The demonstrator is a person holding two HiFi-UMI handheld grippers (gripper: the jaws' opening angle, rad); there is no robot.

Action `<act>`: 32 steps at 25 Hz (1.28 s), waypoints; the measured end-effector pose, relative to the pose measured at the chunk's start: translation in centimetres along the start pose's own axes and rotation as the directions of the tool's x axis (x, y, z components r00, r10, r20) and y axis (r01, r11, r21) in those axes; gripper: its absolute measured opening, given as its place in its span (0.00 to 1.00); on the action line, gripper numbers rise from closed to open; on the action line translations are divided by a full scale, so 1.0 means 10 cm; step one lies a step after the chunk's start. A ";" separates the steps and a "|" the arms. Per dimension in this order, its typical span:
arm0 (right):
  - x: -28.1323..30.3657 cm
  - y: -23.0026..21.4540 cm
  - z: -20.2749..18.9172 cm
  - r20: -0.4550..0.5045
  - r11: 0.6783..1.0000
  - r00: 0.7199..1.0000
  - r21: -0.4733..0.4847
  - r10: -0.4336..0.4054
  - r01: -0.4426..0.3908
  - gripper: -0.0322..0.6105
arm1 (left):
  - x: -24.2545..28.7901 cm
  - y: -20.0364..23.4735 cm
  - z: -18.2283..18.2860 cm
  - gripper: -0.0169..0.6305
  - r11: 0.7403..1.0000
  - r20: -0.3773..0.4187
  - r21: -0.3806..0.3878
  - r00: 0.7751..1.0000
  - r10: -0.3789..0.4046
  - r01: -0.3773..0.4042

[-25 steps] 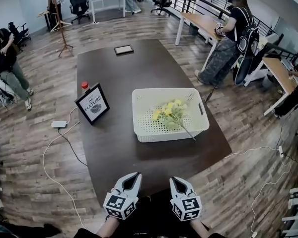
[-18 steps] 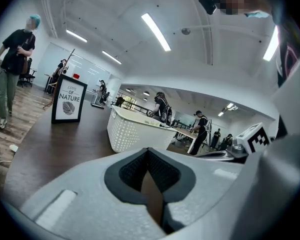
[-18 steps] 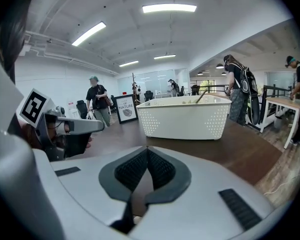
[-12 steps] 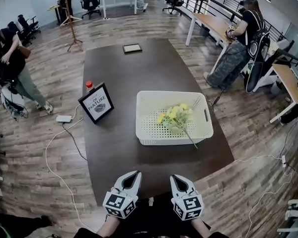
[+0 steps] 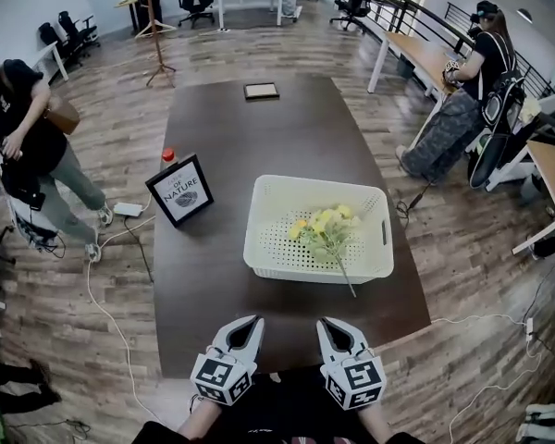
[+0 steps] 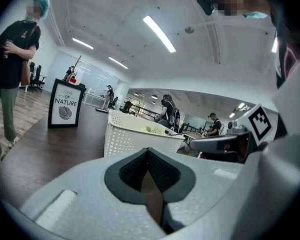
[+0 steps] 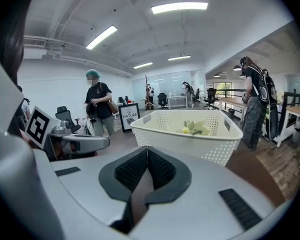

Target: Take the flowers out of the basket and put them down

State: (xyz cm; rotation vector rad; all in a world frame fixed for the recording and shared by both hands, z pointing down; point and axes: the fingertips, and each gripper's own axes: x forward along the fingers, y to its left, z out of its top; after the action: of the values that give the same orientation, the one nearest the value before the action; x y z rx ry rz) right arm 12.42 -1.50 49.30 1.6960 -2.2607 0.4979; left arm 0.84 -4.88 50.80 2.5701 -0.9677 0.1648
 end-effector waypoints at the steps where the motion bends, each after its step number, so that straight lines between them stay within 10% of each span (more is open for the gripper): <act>1: 0.00 -0.01 0.07 0.009 1.000 1.000 -0.006 0.029 -0.029 0.06 | 0.03 -0.01 0.00 0.04 1.000 0.003 0.000 1.000 0.010 -0.010; 9: -0.13 -0.44 0.95 0.136 0.995 0.987 -0.060 0.090 -0.083 0.13 | 0.24 -0.13 0.06 0.04 0.995 0.034 -0.012 0.994 0.101 -0.101; 22: 0.63 -1.41 0.76 -0.287 0.982 0.945 0.142 0.160 -0.123 0.34 | 0.36 -0.25 0.10 0.04 0.982 0.052 -0.022 0.981 0.188 -0.188; 32: 1.15 -1.47 0.70 -0.377 0.958 0.894 0.241 0.240 -0.155 0.40 | 0.31 -0.22 0.03 0.04 0.968 0.060 -0.031 0.966 0.250 -0.248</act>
State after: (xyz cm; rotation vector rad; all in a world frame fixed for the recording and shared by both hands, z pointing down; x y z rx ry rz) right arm 23.29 -18.25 49.36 1.2917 -2.1354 1.0565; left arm 4.60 -5.43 50.57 2.4380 -1.3081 0.1397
